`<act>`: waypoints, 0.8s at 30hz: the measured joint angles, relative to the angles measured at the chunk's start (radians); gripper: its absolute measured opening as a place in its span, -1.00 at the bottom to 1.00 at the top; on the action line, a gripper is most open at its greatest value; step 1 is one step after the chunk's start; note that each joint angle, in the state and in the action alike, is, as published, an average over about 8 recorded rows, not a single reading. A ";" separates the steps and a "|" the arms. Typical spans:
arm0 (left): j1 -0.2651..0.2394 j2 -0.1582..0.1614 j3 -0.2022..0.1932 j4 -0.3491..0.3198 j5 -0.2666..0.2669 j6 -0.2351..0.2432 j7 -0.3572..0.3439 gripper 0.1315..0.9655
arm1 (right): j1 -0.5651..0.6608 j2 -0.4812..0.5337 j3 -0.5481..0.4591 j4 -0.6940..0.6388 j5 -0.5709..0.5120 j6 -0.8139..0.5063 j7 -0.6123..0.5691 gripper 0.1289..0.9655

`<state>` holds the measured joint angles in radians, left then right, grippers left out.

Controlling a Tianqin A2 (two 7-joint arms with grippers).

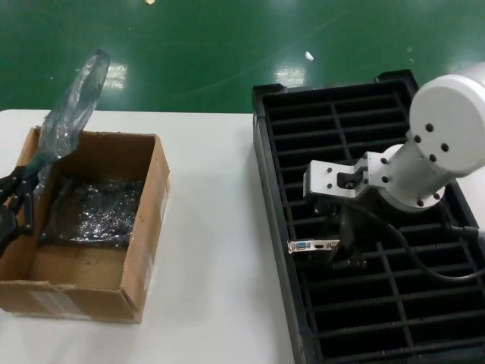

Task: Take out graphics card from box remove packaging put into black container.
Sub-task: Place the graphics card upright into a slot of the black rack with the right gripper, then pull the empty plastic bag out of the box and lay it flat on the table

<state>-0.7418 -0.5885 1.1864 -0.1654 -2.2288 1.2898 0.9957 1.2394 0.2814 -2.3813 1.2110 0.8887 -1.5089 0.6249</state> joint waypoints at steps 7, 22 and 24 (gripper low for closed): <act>0.018 0.001 -0.001 -0.044 -0.005 0.003 -0.019 -0.98 | -0.016 0.034 0.039 0.087 0.018 -0.021 0.060 -0.43; -0.064 -0.038 0.016 0.061 0.009 0.036 -0.011 -0.98 | -0.038 0.066 0.171 0.180 0.037 0.086 0.175 0.31; -0.081 -0.041 0.018 0.074 0.011 0.031 -0.017 -0.98 | -0.049 0.068 0.206 0.197 0.037 0.128 0.200 0.43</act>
<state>-0.8232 -0.6290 1.2040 -0.0911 -2.2176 1.3210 0.9786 1.1905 0.3490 -2.1755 1.4075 0.9261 -1.3807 0.8249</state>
